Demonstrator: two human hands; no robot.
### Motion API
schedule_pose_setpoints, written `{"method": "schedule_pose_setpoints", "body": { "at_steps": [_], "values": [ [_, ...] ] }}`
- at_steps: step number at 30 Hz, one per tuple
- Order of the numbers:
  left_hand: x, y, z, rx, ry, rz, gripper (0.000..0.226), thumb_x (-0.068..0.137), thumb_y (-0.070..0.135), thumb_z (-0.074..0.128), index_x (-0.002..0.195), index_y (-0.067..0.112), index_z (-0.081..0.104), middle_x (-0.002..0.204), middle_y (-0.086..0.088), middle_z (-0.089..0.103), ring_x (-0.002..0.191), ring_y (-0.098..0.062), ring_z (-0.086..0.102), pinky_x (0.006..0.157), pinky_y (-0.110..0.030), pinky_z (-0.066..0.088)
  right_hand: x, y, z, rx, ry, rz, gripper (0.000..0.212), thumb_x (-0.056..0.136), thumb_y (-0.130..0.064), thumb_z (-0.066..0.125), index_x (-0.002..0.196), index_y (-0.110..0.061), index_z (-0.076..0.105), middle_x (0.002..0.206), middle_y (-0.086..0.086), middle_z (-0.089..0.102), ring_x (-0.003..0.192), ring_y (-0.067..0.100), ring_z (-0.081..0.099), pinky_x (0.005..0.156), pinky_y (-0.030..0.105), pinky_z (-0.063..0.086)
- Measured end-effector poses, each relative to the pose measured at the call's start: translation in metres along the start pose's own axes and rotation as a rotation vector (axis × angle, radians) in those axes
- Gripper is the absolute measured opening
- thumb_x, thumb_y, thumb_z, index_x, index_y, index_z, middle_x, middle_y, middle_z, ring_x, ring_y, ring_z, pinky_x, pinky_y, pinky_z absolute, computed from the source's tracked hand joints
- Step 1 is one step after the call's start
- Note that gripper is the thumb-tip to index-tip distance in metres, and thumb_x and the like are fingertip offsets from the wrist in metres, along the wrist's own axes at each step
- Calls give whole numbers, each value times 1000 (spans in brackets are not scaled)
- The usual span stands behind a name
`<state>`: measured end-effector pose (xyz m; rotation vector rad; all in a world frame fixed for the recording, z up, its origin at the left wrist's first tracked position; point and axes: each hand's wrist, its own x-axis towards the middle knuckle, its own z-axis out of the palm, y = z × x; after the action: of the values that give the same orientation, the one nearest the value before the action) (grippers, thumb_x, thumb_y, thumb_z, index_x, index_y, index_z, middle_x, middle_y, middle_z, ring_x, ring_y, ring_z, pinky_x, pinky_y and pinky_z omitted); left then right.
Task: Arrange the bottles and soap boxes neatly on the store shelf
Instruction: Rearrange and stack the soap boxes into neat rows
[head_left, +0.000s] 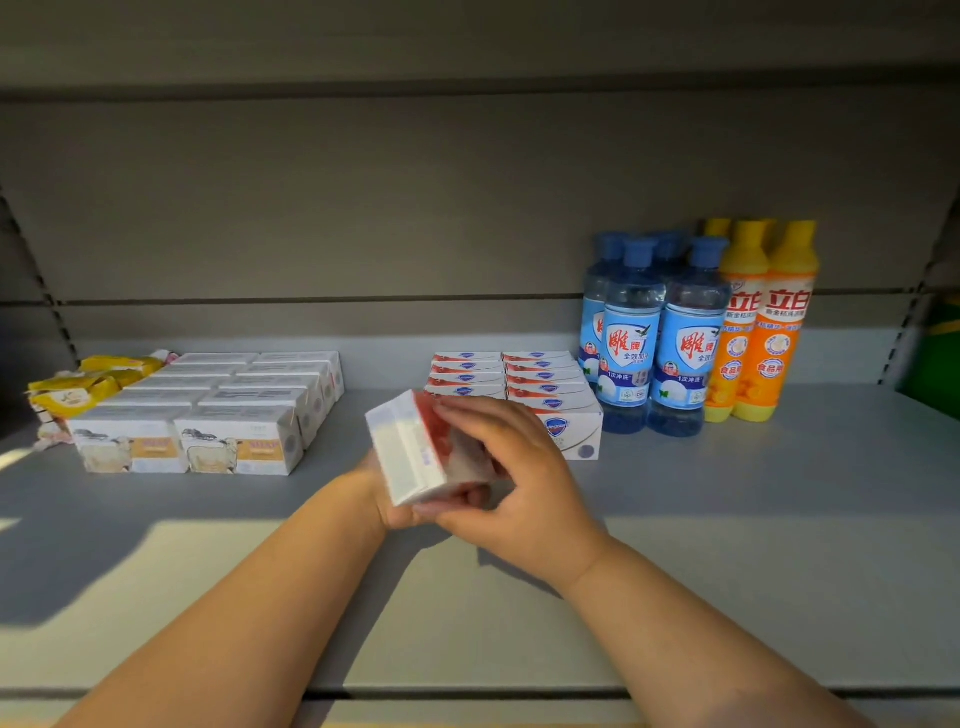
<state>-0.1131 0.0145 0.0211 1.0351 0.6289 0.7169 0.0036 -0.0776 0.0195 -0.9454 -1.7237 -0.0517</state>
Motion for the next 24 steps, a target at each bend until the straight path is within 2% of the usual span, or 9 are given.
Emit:
{"method": "schedule_pose_setpoints", "body": {
  "at_steps": [3, 7, 10, 13, 15, 17, 18, 21, 24],
  "values": [
    [-2, 13, 16, -30, 59, 124, 42, 83, 25, 38, 59, 15, 71, 59, -6, 65, 49, -20, 63, 43, -22, 48, -1, 4, -2, 99, 29, 156, 64, 67, -28, 79, 126, -20, 55, 125, -10, 57, 116, 3, 51, 99, 21, 41],
    [8, 17, 9, -8, 332, 387, 30, 93, 24, 43, 75, 12, 64, 69, -4, 69, 65, -17, 65, 54, -25, 52, 1, 23, -4, 165, 91, 330, 50, 74, -7, 75, 113, -32, 57, 112, -15, 61, 102, 4, 58, 89, 20, 47],
    [4, 16, 8, 185, 341, 643, 7, 90, 12, 59, 85, 17, 60, 78, 5, 67, 69, -5, 64, 67, -27, 52, 5, 41, -5, 284, 178, 470, 45, 75, 0, 72, 94, -38, 58, 100, -17, 64, 88, -4, 63, 77, 14, 50],
    [-9, 8, 15, 386, 139, 968, 41, 70, -1, 73, 102, 18, 55, 95, 16, 67, 88, 0, 63, 72, -18, 52, 5, 49, -9, 288, 279, 448, 62, 68, 14, 67, 95, -40, 58, 104, -14, 64, 97, 1, 61, 84, 22, 51],
    [-17, 6, 21, 497, 77, 1114, 55, 62, 8, 81, 109, 19, 53, 111, 6, 63, 105, -12, 61, 86, -24, 51, 4, 52, -14, 249, 370, 390, 72, 63, 19, 65, 101, -42, 57, 115, -6, 61, 111, 14, 58, 95, 33, 47],
    [-23, 8, 26, 724, 120, 1267, 53, 63, 22, 80, 109, 18, 54, 118, -13, 56, 113, -29, 55, 97, -38, 46, 2, 53, -21, 200, 424, 333, 73, 64, 13, 63, 106, -47, 57, 118, -20, 57, 114, 10, 54, 97, 28, 44],
    [-24, 9, 27, 860, 143, 1339, 53, 66, 25, 78, 112, 17, 54, 119, -15, 53, 115, -30, 53, 99, -37, 44, 2, 52, -24, 167, 428, 313, 73, 67, 7, 61, 109, -52, 54, 118, -29, 53, 115, 4, 52, 97, 24, 44],
    [-23, 12, 27, 1107, 185, 1482, 57, 68, 18, 80, 116, 14, 50, 121, -14, 47, 117, -11, 45, 102, -18, 36, 0, 47, -28, 46, 430, 232, 76, 73, -1, 58, 119, -60, 43, 125, -36, 42, 121, 3, 46, 100, 30, 44],
    [-21, 9, 25, 1075, 212, 1449, 49, 66, 12, 78, 110, 18, 58, 119, -15, 47, 115, 0, 43, 100, -13, 35, 0, 47, -28, -7, 408, 183, 71, 75, 0, 59, 121, -52, 40, 127, -28, 41, 122, 11, 46, 100, 38, 45]
  ]
}}
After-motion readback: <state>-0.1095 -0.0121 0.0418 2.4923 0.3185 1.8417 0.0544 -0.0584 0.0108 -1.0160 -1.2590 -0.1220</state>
